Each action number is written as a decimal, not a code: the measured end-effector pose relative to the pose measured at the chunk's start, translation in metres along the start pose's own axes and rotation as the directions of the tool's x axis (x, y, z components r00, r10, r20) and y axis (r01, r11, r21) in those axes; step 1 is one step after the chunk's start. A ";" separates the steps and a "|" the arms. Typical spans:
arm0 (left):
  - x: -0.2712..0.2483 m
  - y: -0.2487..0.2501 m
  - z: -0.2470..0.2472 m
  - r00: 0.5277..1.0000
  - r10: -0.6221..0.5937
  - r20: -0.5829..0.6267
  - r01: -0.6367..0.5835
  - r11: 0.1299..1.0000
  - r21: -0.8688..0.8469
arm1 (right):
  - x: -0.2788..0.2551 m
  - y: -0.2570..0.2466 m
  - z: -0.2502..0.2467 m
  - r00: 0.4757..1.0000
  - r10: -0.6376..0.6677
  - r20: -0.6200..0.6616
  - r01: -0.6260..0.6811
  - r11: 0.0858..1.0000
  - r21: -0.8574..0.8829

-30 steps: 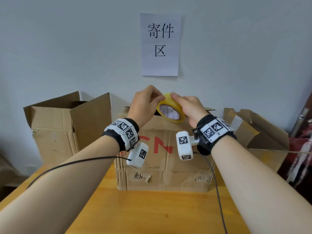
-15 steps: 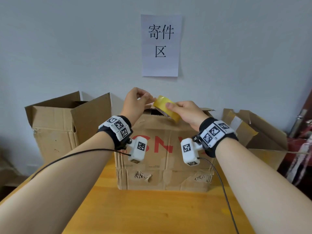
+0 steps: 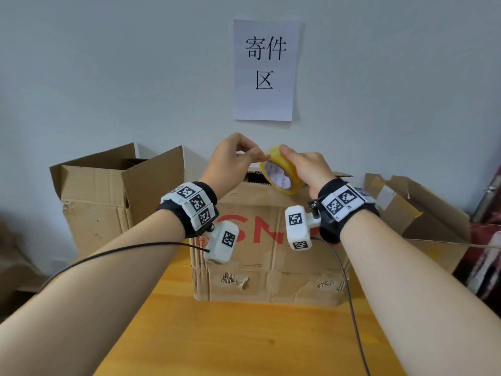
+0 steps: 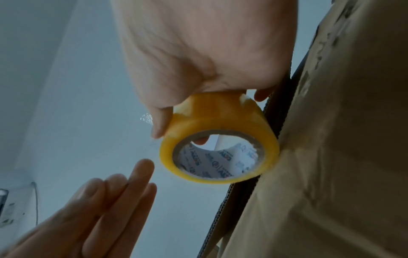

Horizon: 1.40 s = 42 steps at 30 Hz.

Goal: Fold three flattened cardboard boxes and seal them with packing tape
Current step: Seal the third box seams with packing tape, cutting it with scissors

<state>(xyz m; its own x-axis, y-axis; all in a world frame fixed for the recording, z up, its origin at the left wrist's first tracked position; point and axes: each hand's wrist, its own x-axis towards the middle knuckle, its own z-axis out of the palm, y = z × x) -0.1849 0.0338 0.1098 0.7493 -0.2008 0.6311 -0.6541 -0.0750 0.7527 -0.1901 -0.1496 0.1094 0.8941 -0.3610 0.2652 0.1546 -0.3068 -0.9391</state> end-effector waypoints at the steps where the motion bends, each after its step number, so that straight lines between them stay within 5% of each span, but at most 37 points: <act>1: 0.000 0.001 -0.001 1.000 -0.014 -0.015 0.013 0.999 -0.031 | 0.000 0.001 0.002 1.000 -0.014 -0.007 0.014 1.000 -0.006; 6: 0.008 0.010 -0.012 0.992 -0.071 -0.102 0.061 0.993 -0.096 | -0.009 0.010 0.000 0.983 -0.167 0.075 0.175 0.978 -0.115; 13: 0.009 0.015 -0.021 0.990 -0.099 -0.104 0.098 0.995 -0.013 | -0.022 0.015 -0.020 0.924 -0.114 0.366 0.243 0.912 -0.331; 25: -0.006 0.027 -0.023 0.996 -0.081 0.027 0.078 0.992 0.094 | -0.014 0.004 -0.003 0.981 -0.131 0.146 0.153 0.977 -0.146; 36: -0.003 0.032 -0.044 0.991 -0.057 -0.118 0.070 0.992 0.106 | -0.021 0.014 -0.021 0.921 -0.123 0.370 0.237 0.930 -0.280; 42: -0.007 0.040 -0.034 0.997 -0.068 -0.022 0.071 0.988 0.135 | -0.022 0.006 -0.019 0.960 -0.135 0.245 0.217 0.913 -0.347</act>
<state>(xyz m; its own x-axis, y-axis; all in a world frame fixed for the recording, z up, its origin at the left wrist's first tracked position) -0.2131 0.0651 0.1419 0.7943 -0.1736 0.5822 -0.6075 -0.2198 0.7633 -0.2167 -0.1602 0.1019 0.9404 -0.0896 0.3282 0.1894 -0.6635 -0.7238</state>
